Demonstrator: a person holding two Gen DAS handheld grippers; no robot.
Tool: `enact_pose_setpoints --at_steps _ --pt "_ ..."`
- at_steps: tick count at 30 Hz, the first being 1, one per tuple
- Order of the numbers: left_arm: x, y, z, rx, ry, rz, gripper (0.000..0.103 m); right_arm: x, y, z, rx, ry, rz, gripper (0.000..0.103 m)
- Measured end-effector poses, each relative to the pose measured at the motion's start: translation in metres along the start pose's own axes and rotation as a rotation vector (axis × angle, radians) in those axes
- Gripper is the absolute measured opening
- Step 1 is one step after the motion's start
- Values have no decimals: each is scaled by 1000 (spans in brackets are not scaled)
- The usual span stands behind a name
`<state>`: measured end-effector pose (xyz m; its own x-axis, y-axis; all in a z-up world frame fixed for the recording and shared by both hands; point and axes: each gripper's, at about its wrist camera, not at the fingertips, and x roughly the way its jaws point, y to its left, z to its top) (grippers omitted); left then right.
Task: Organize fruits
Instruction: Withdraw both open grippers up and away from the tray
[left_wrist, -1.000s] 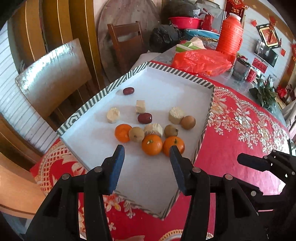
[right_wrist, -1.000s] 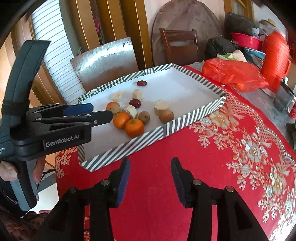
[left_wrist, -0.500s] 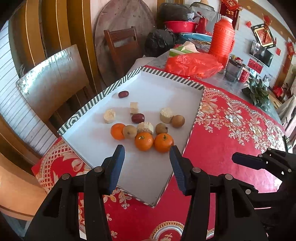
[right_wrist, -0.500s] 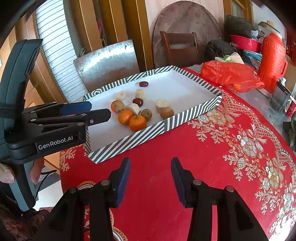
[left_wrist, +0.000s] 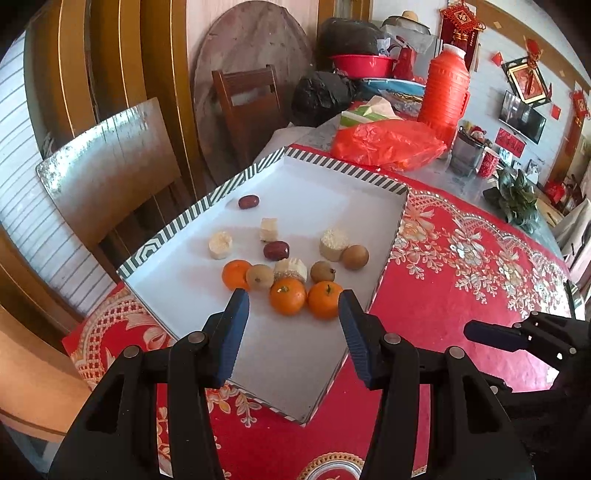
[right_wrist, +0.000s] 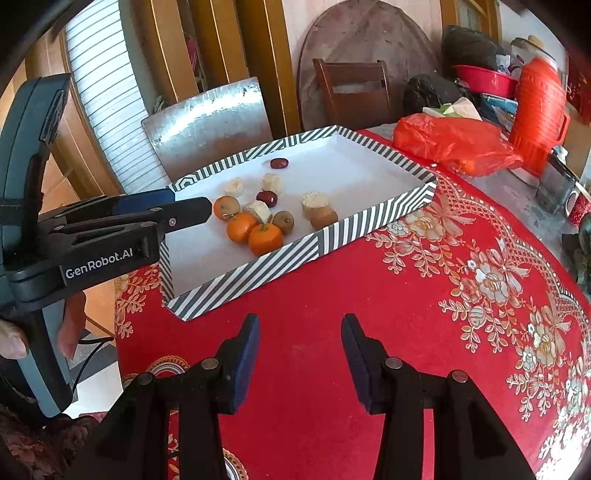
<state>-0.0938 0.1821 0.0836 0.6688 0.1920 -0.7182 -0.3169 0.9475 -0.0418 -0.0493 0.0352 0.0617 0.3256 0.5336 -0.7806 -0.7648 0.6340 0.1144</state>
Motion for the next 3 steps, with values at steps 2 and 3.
enact_pose_setpoints --at_steps 2,3 --pt "2 -2 0 2 7 5 50 1 -3 -2 5 4 -2 44" --pt "3 -3 0 4 15 3 50 0 -4 -3 8 5 -2 44"
